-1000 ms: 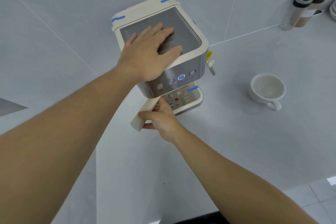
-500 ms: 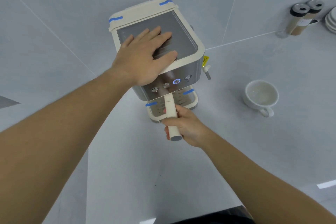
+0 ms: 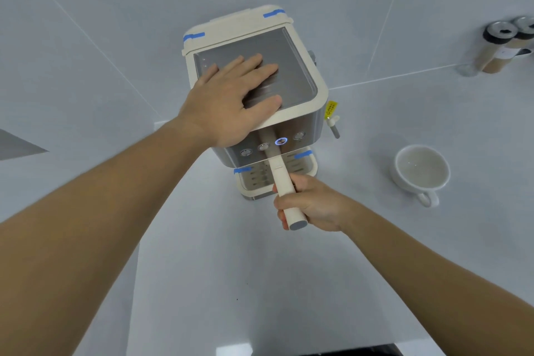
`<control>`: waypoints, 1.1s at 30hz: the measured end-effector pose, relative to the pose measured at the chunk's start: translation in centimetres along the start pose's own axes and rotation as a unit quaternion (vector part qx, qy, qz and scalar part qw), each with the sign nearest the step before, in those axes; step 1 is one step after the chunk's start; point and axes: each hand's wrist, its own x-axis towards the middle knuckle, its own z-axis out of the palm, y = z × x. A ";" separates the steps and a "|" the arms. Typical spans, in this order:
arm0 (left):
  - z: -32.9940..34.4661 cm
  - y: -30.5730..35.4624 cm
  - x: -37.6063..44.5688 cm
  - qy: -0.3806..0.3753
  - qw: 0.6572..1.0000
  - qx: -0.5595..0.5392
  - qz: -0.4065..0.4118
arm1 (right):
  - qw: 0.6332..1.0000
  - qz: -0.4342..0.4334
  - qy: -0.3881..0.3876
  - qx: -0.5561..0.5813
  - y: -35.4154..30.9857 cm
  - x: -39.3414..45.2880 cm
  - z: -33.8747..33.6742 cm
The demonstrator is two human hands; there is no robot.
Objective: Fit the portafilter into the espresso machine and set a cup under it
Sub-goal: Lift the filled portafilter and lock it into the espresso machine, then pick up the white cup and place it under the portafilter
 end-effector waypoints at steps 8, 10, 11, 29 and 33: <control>0.0 0.1 -0.1 0.012 1.000 -0.015 -0.002 | 0.998 0.015 0.030 0.048 0.2 -0.8 0.2; 0.0 0.2 -0.2 0.022 0.999 -0.029 -0.003 | 0.997 0.017 0.036 0.062 0.3 -1.1 0.2; -0.1 0.2 -0.3 0.029 0.999 -0.038 -0.005 | 0.997 0.016 0.038 0.060 0.4 -1.4 0.0; -1.0 7.7 -7.0 0.091 0.952 -0.263 -0.129 | 0.995 -0.043 0.073 0.056 -2.8 -10.1 -8.5; 1.0 11.8 -8.7 0.137 0.904 -0.376 -0.151 | 0.991 -0.076 0.091 0.063 -3.4 -12.0 -11.7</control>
